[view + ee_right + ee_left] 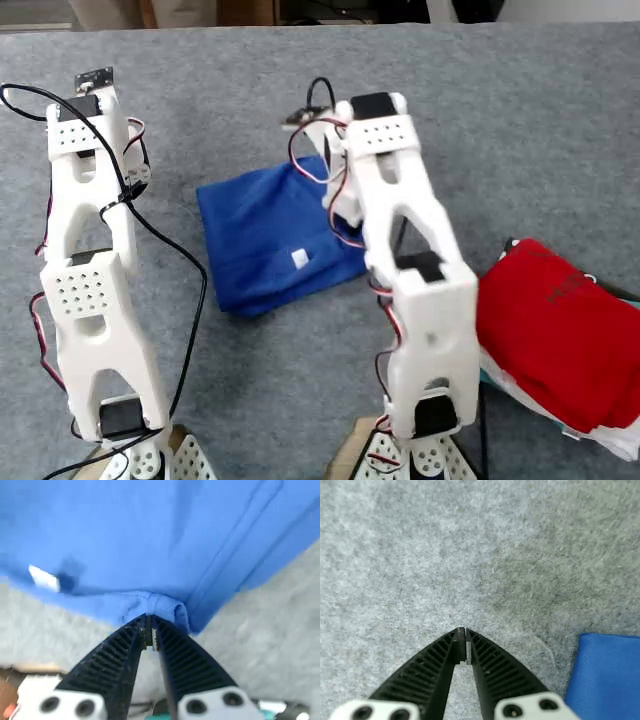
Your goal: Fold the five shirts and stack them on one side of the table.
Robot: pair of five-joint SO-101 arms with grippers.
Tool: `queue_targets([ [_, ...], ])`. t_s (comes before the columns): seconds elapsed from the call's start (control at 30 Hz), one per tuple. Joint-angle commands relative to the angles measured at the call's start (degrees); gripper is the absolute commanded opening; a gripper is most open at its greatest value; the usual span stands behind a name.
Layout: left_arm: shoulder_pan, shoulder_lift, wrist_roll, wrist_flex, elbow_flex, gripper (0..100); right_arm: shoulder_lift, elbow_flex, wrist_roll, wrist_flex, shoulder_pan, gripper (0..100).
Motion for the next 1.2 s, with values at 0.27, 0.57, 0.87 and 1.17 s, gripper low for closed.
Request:
queue_targets([
  [0.27, -0.4, -1.2, -0.4, -0.7, -0.3, 2, -26.2, 20.4, 3.6, -9.6, 4.5, 0.5],
  [0.57, -0.4, -1.1, -0.4, -0.7, -0.3, 2, -16.5, 10.2, -1.1, -20.2, -2.5, 0.8],
  [0.87, -0.4, -1.1, -0.4, -0.7, -0.3, 2, -3.4, -0.5, -2.7, -11.7, -5.1, 0.5],
  [1.17, -0.4, -0.9, -0.4, -0.7, -0.3, 2, -2.6, 4.2, 0.7, -1.3, -0.9, 0.5],
])
